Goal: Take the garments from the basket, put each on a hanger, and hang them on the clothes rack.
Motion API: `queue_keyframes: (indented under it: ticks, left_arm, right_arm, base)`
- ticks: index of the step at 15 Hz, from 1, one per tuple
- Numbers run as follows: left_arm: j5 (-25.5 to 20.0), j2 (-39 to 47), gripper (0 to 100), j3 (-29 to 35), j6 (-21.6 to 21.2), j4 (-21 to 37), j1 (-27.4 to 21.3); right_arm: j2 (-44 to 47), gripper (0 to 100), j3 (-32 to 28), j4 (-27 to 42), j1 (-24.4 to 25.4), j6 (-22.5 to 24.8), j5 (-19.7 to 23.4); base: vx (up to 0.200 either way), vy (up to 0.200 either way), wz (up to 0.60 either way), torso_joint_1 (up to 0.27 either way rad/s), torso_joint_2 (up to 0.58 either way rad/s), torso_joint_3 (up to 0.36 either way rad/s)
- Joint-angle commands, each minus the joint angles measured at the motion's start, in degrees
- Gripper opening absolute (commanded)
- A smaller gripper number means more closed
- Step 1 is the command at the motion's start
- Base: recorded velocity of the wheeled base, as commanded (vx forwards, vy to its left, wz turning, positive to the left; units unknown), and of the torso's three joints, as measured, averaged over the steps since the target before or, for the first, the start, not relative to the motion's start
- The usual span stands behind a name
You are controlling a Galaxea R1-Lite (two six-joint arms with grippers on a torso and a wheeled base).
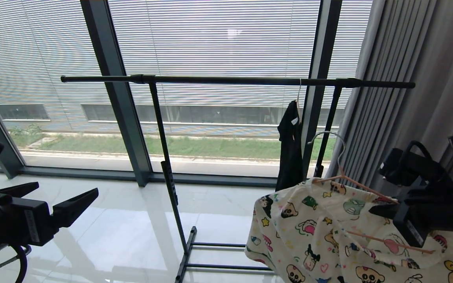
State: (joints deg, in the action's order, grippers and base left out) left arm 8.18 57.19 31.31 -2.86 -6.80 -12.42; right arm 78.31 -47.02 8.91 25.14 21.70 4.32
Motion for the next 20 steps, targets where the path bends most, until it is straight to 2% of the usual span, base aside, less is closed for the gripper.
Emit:
queue_keyframes:
  ticks: [1,3,4,5,6,9,13,17,20]
  left_arm:
    - [0.78,-1.55,100,-1.51,-0.12,0.03,0.29]
    - [0.96,-1.64,100,-2.48,-0.12,0.03,0.29]
    - [1.05,-1.55,100,-2.74,-0.21,0.03,0.29]
    - [1.05,-1.55,100,-2.74,-0.65,0.03,0.38]
    - [1.05,-1.55,100,-2.74,-1.09,0.03,0.47]
    - [1.05,-1.55,100,-3.0,-2.41,0.03,0.47]
    - [1.05,-1.55,100,-3.09,-2.5,0.03,0.47]
    - [1.05,-1.81,100,-3.09,-4.78,0.03,0.47]
    - [1.05,-1.81,100,-3.09,-4.87,0.03,0.47]
  right_arm:
    - [5.45,0,-3.69,0.23,3.16,-7.81,-4.58]
    - [9.84,0,-7.82,0.23,6.86,-19.33,-7.83]
    - [13.01,0,-11.43,0.14,8.7,-26.18,-11.87]
    - [15.38,0,-14.5,0.05,9.84,-29.96,-15.39]
    - [16.52,0,-17.23,0.14,10.46,-32.33,-16.44]
    - [16.96,0,-20.57,-0.47,10.81,-33.04,-16.53]
    - [18.1,0,-23.56,-4.69,11.16,-33.48,-16.62]
    - [18.72,0,-25.4,-5.48,11.16,-33.48,-16.71]
    - [18.54,0,-25.49,-5.57,11.16,-33.39,-16.8]
  base:
    - [0.0,0.0,0.0,0.0,0.0,0.0]
    - [0.0,0.0,0.0,0.0,0.0,0.0]
    - [0.0,0.0,0.0,0.0,0.0,0.0]
    - [0.0,0.0,0.0,0.0,0.0,0.0]
    - [0.0,0.0,0.0,0.0,0.0,0.0]
    - [0.0,0.0,0.0,0.0,0.0,0.0]
    - [0.0,0.0,0.0,0.0,0.0,0.0]
    - [0.2,0.0,0.0,0.0,0.01,0.006]
    - [0.2,0.0,0.0,0.012,0.01,0.002]
